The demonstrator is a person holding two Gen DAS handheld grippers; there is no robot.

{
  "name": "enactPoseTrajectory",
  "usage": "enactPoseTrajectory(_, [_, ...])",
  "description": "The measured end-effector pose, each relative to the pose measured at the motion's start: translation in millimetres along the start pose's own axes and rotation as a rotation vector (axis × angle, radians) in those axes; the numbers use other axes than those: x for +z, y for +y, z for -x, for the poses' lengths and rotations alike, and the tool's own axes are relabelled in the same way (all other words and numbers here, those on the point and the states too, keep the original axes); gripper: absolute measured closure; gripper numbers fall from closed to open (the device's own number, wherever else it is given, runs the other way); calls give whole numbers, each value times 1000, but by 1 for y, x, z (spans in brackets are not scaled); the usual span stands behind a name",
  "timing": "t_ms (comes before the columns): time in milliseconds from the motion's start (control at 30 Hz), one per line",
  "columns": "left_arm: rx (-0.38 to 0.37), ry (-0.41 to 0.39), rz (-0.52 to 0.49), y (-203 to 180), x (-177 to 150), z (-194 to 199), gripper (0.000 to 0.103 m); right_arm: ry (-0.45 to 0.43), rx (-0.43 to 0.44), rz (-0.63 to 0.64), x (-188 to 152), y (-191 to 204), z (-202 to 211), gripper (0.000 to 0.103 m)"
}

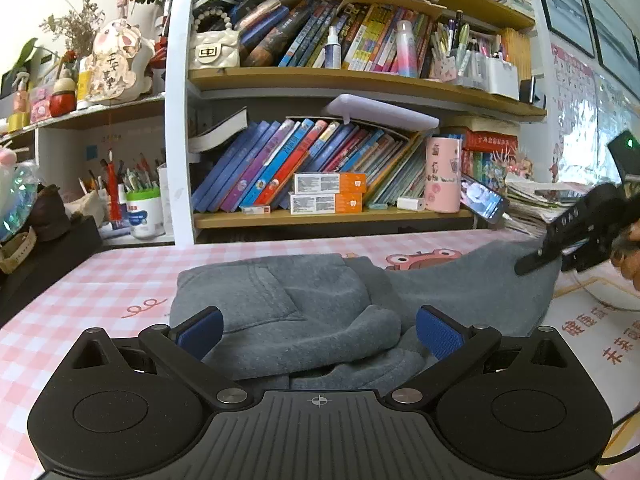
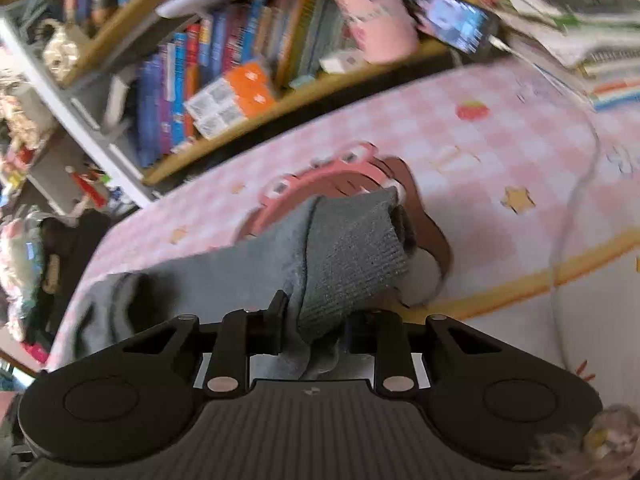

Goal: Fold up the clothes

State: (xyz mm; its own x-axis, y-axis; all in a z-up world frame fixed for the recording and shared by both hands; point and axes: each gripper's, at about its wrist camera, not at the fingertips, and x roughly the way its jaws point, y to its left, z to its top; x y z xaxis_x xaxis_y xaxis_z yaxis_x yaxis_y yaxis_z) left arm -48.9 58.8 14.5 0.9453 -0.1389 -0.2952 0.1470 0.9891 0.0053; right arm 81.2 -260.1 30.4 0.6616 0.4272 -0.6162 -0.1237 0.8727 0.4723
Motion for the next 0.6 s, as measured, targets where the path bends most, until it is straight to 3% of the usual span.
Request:
enactPoseTrajectory(200, [-58,-45,56,13,-1,10,0,-55,118,113,14,53,23,82])
enactPoseTrajectory(400, [-58,-150,109,40,8,39,0,-94,274,243,21,122,33,82])
enactPoseTrajectory(600, [21,-285,212,84,18,79,0,-68,393,461,0,205,18,82])
